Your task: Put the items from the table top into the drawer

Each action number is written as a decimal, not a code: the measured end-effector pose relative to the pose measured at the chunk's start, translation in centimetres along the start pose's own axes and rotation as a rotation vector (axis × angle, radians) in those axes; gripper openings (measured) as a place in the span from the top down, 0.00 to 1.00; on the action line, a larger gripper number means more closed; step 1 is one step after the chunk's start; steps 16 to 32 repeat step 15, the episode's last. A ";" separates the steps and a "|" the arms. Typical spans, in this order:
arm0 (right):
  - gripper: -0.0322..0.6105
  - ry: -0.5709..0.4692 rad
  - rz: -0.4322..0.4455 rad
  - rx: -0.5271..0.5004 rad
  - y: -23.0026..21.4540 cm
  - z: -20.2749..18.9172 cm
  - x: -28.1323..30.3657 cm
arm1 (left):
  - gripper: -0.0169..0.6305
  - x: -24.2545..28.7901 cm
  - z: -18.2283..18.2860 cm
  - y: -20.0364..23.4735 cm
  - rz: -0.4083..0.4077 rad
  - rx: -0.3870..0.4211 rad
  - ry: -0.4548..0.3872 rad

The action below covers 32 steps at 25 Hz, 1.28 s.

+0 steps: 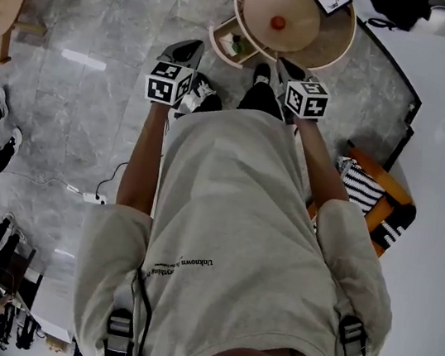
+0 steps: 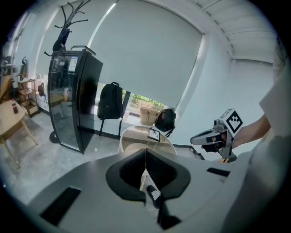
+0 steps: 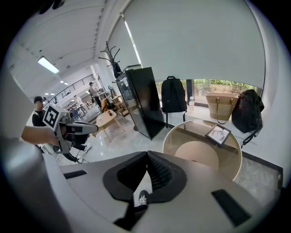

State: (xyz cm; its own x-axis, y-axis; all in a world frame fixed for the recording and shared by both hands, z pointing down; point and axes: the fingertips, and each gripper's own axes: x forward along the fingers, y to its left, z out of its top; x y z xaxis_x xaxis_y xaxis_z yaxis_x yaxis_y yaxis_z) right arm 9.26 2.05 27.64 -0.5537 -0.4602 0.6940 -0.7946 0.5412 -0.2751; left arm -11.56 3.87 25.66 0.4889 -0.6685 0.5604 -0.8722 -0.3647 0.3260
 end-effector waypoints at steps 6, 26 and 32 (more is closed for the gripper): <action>0.90 0.006 0.007 -0.007 0.2 0.2 0.5 | 0.94 -0.4 -0.2 0.4 0.010 -0.014 -0.010; 0.90 0.011 0.017 -0.011 0.6 -0.1 0.6 | 0.94 -0.6 -1.3 0.1 0.018 -0.035 -0.010; 0.90 0.011 0.017 -0.011 0.6 -0.1 0.6 | 0.94 -0.6 -1.3 0.1 0.018 -0.035 -0.010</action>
